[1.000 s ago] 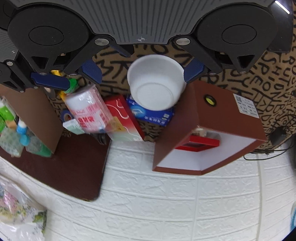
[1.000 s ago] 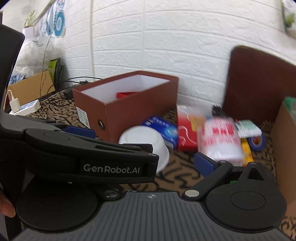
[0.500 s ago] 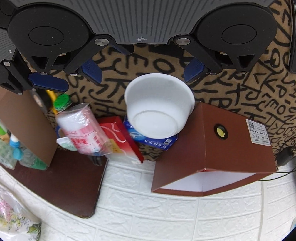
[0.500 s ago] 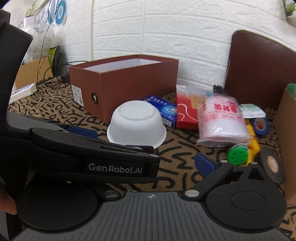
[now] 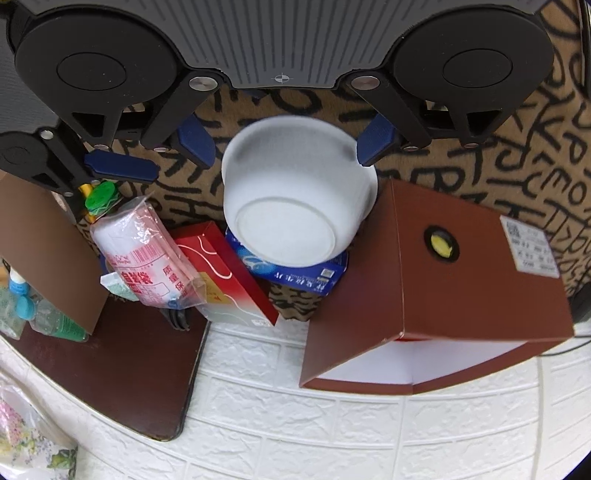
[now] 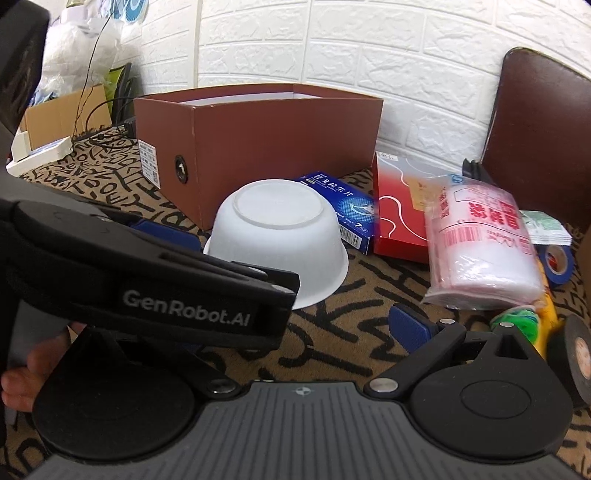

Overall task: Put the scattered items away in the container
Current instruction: 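Close the left gripper on the rim of the white bowl and lift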

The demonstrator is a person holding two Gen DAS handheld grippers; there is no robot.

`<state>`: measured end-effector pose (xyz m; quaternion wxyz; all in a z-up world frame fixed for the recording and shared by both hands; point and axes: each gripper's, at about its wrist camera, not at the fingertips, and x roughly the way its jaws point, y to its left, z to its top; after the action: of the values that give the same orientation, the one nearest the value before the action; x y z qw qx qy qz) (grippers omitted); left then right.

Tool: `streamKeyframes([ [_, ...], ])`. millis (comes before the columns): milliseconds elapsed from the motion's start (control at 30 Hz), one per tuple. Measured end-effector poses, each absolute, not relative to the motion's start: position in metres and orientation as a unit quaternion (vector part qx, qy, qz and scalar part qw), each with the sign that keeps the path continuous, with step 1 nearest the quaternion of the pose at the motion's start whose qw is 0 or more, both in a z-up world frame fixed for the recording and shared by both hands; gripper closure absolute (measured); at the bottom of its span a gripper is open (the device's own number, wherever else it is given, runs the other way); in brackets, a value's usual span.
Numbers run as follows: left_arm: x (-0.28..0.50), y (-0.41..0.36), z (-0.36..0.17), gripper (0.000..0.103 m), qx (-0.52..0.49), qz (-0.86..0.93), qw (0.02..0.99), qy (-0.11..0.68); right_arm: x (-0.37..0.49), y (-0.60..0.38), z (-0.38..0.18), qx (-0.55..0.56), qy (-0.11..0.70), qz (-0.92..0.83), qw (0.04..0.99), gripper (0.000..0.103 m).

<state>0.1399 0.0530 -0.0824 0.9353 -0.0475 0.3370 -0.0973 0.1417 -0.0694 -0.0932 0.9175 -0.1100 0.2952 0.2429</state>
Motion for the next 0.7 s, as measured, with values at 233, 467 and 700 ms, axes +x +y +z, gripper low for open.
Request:
streamKeyframes([
  [233, 0.153, 0.057, -0.086, 0.011, -0.041, -0.106, 0.934, 0.339, 0.159, -0.068, -0.097, -0.126, 0.289, 0.270, 0.910, 0.002],
  [467, 0.164, 0.062, -0.091, 0.004, -0.046, -0.109, 0.932, 0.343, 0.173, -0.061, -0.099, -0.170, 0.272, 0.330, 0.888, 0.002],
  [700, 0.173, 0.067, -0.091, 0.005, -0.046, -0.113, 0.927, 0.354, 0.182, -0.059, -0.100, -0.190, 0.251, 0.386, 0.867, 0.002],
])
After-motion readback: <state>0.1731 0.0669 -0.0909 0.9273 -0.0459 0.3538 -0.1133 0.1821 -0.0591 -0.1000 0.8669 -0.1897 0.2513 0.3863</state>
